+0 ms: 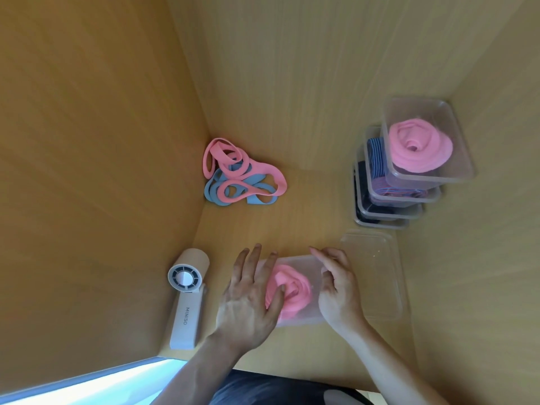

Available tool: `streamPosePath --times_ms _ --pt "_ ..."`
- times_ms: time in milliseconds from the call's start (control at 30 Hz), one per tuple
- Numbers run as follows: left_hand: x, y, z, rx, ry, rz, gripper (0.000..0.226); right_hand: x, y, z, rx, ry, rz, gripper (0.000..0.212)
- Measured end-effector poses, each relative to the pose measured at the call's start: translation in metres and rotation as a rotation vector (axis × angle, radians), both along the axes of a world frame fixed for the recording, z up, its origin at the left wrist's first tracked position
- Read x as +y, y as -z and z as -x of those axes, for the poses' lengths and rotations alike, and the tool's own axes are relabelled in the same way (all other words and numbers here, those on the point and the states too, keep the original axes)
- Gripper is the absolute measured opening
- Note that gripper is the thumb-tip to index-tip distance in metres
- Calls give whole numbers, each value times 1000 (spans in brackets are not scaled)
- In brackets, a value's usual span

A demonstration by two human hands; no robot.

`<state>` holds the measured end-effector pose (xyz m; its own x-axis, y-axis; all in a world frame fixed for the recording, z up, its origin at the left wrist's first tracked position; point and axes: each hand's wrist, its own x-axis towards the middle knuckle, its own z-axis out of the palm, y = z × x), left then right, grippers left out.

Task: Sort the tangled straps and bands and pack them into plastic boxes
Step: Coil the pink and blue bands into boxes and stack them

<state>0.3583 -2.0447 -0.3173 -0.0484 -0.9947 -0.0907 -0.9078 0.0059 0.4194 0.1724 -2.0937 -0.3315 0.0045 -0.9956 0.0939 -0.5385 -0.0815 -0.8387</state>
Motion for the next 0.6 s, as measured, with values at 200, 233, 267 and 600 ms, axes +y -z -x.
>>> streamPosePath --times_ms 200,233,267,600 --pt "-1 -6 5 -122 9 -39 71 1 -1 -2 89 26 58 61" --pt "-1 -9 6 -158 15 -41 72 2 -2 -2 101 33 65 60" --pt "-1 -10 8 -195 24 -38 72 2 -2 -2 103 41 66 59" --pt "0 -6 7 -93 16 7 67 -7 -14 2 212 -38 1 59"
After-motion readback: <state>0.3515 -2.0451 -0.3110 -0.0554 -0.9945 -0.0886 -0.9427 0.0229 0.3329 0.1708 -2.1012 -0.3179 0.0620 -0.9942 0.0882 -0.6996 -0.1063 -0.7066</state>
